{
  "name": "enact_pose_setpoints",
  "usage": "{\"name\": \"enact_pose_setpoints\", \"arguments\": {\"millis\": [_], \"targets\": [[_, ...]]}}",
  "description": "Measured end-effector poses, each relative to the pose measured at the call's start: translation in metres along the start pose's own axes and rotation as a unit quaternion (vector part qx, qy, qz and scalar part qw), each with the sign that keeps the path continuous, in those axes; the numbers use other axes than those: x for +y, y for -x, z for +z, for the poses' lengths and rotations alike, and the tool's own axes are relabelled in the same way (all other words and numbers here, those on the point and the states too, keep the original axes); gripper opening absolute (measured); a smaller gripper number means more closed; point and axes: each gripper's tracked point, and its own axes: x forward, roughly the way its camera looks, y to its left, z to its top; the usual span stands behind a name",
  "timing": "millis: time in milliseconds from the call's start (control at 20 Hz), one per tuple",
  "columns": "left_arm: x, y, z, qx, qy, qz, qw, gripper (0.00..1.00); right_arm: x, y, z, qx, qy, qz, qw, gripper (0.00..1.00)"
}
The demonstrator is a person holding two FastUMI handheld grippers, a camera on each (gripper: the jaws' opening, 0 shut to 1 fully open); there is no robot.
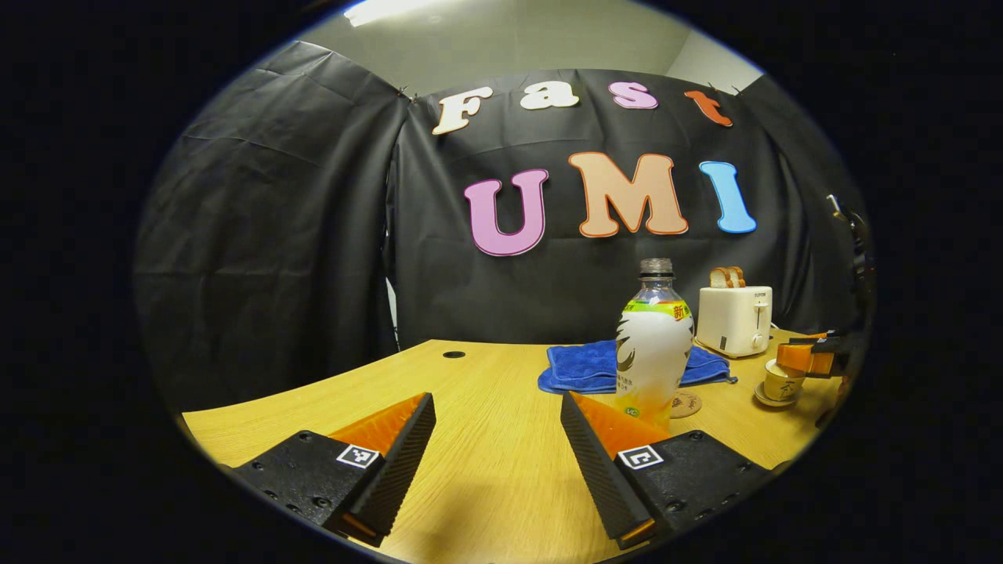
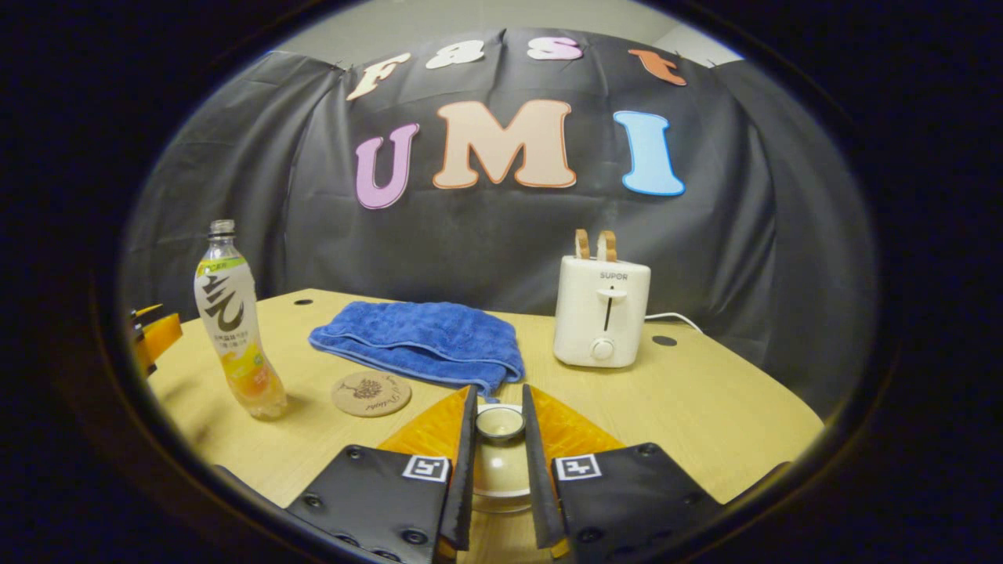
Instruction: Open the teacup lid with one hand, grasp the water bottle and pour water into the teacup with the other hand; after pouring, place the water bottle on the coaster and then close the teacup lid.
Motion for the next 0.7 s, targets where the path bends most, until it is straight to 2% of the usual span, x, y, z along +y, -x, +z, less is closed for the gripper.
{"name": "enact_pose_setpoints", "arguments": {"millis": [250, 350, 550, 700], "targets": [[-0.002, -0.001, 0.001, -0.001, 0.001, -0.005, 1.000, 0.96, -0.004, 0.010, 0.008, -0.035, -0.016, 0.002, 0.999, 0.35], [-0.004, 0.000, 0.000, -0.001, 0.001, -0.010, 1.000, 0.94, -0.009, 0.014, 0.009, -0.041, -0.033, 0.003, 0.999, 0.35], [-0.019, 0.000, 0.001, -0.003, 0.002, -0.047, 0.999, 0.94, -0.019, 0.027, 0.011, -0.054, -0.040, -0.004, 0.998, 0.34], [-0.035, 0.001, 0.000, -0.003, 0.004, -0.089, 0.996, 0.94, -0.027, 0.037, 0.012, -0.063, -0.042, -0.011, 0.997, 0.34]]}}
